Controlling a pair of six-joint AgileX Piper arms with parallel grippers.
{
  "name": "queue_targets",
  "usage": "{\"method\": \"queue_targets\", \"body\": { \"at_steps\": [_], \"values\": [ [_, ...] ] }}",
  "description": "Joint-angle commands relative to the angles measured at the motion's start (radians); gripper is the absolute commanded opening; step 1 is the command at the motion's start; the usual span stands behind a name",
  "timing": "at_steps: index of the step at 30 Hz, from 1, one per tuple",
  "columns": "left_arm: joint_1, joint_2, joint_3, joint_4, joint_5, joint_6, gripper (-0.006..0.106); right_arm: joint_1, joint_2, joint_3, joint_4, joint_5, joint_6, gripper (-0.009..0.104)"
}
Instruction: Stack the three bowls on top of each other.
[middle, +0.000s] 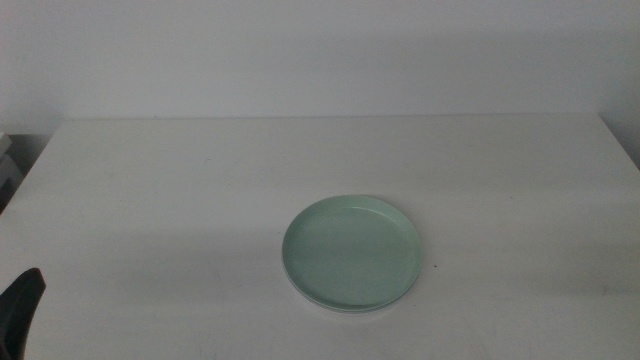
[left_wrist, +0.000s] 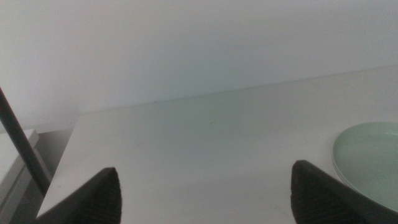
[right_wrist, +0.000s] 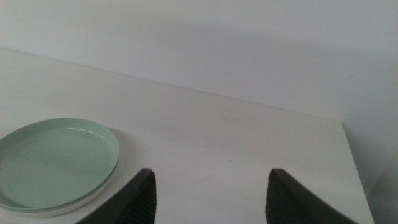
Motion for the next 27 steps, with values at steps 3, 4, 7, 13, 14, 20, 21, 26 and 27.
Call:
{"method": "queue_targets", "body": {
  "at_steps": [3,4,7,13,14,20,21,26,27],
  "values": [
    [0.003,0.012,-0.012,-0.014,-0.069,-0.001,0.105,-0.009,-0.031,0.003,-0.007,-0.075,-0.006,0.046],
    [0.003,0.012,-0.001,-0.015,-0.082,-0.001,0.105,-0.009,-0.044,0.016,-0.007,-0.076,-0.006,0.046],
    [0.003,-0.008,0.056,-0.019,-0.164,-0.001,0.105,-0.009,-0.084,0.092,-0.007,-0.113,-0.006,0.046],
    [0.003,-0.11,0.167,-0.017,-0.212,-0.001,0.105,-0.009,-0.17,0.255,-0.007,-0.2,-0.006,0.046],
    [0.003,-0.122,0.183,-0.015,-0.212,-0.001,0.105,-0.009,-0.181,0.271,-0.007,-0.204,-0.006,0.046],
    [0.003,-0.192,0.283,-0.014,-0.212,-0.001,0.105,-0.009,-0.278,0.349,-0.023,-0.204,-0.006,0.046],
    [0.003,-0.196,0.295,-0.014,-0.215,-0.001,0.105,-0.009,-0.281,0.363,-0.028,-0.207,-0.006,0.046],
    [0.003,-0.195,0.293,-0.015,-0.188,-0.001,0.105,-0.009,-0.281,0.394,-0.034,-0.227,-0.006,0.046],
    [0.003,-0.195,0.293,-0.015,-0.188,-0.001,0.105,-0.009,-0.281,0.394,-0.035,-0.235,-0.006,0.046]
  ]
}}
